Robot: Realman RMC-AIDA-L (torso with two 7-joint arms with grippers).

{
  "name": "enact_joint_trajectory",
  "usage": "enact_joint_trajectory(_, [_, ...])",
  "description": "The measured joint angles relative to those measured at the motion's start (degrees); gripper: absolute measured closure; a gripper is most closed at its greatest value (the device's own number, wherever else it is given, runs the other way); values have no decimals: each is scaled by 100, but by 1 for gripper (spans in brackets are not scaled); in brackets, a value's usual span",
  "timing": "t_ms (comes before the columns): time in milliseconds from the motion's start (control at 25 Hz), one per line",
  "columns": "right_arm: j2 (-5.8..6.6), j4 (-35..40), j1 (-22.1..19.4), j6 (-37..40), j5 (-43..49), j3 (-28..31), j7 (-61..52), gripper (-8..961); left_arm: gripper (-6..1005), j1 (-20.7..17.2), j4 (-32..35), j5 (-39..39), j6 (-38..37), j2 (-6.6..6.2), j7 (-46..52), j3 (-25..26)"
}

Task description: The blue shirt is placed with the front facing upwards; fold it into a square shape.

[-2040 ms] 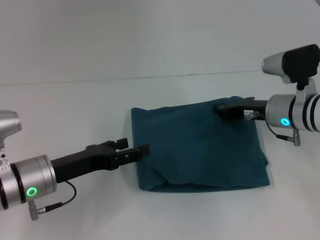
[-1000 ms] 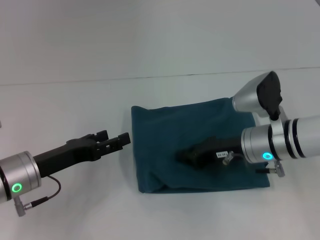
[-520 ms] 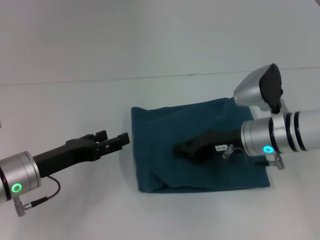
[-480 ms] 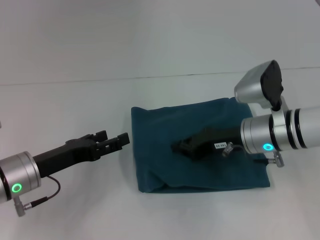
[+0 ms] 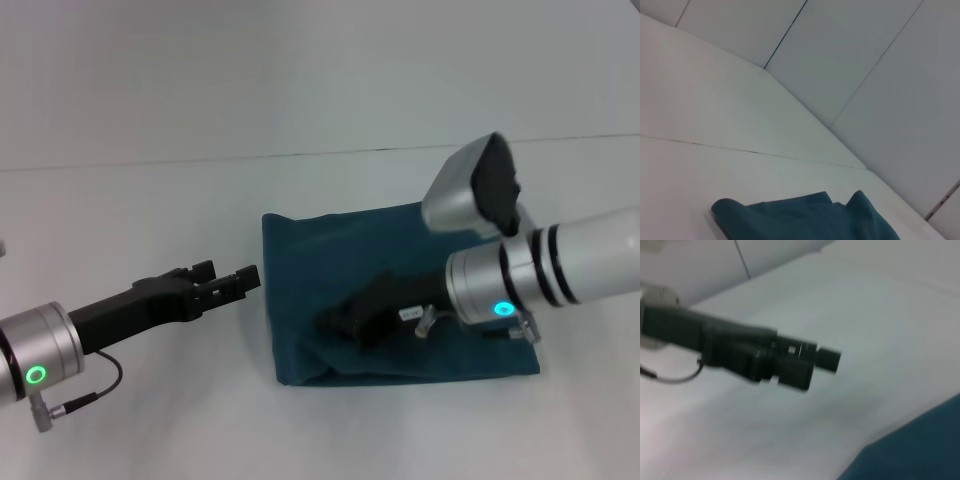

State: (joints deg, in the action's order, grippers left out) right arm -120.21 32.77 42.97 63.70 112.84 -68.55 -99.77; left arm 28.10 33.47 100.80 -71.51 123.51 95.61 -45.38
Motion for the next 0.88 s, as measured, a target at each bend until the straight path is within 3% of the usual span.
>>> enact_joint_trajectory(440, [32, -135, -89, -55, 11, -266, 2, 953, 52, 26, -16, 0, 92, 7, 0, -33])
enact_joint_trajectory(880, [111, 566, -599, -14, -94, 75, -136, 953, 52, 27, -16, 0, 93, 7, 14, -22])
